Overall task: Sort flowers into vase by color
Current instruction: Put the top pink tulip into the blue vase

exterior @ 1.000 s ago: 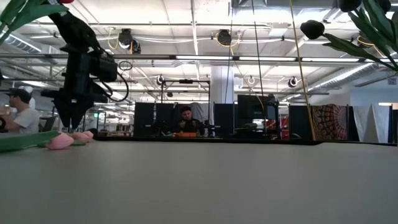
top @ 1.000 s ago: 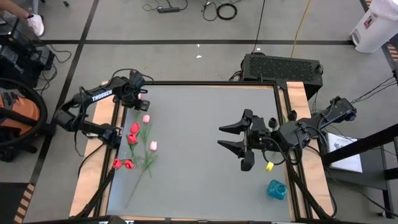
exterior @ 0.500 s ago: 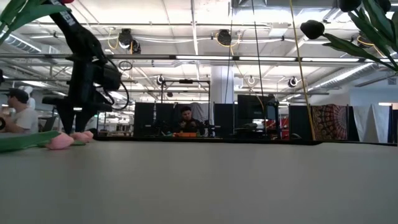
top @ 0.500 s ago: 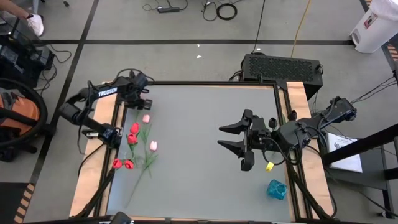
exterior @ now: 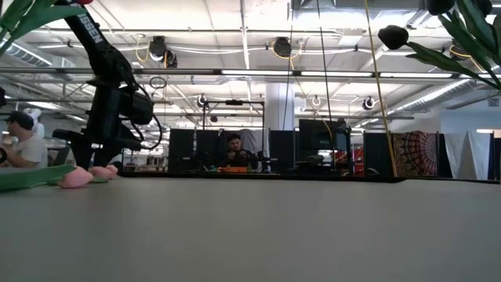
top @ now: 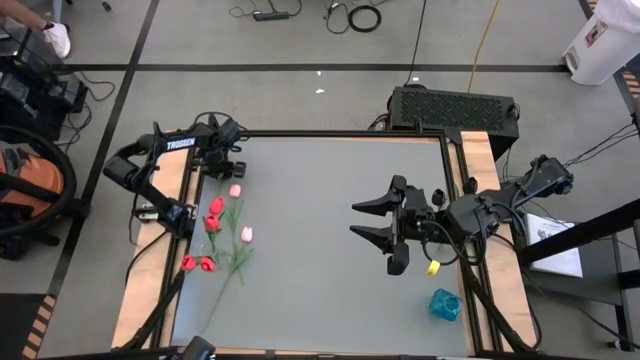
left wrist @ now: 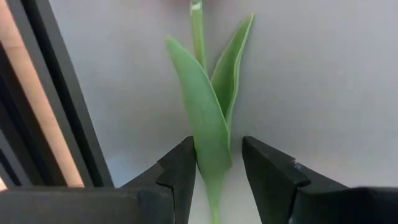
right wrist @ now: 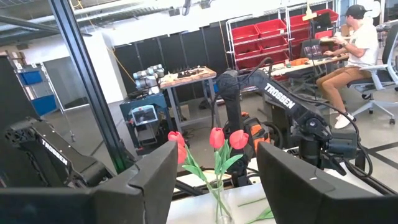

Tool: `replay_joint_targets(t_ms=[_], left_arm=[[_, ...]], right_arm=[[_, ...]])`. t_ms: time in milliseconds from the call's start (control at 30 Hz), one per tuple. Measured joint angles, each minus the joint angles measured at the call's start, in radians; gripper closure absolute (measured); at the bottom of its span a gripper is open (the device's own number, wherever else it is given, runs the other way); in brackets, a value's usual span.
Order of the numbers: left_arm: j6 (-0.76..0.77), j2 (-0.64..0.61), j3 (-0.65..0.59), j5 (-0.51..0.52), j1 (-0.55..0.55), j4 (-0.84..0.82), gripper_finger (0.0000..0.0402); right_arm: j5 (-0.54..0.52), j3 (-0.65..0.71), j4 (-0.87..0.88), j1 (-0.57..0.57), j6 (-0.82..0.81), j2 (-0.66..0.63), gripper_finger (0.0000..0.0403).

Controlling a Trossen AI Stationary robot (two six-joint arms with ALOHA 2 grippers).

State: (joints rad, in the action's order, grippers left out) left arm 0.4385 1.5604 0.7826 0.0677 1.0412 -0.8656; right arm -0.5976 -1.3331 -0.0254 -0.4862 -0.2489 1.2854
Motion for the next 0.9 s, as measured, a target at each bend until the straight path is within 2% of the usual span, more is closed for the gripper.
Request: replay_joint_targets(t_ms=[900], left_arm=[[-0.002, 0.003, 0.000, 0.005, 0.000, -0.001, 0.0261]], right_arm=[[0.000, 0.000, 0.000, 0.000, 0.000, 0.000, 0.0192]])
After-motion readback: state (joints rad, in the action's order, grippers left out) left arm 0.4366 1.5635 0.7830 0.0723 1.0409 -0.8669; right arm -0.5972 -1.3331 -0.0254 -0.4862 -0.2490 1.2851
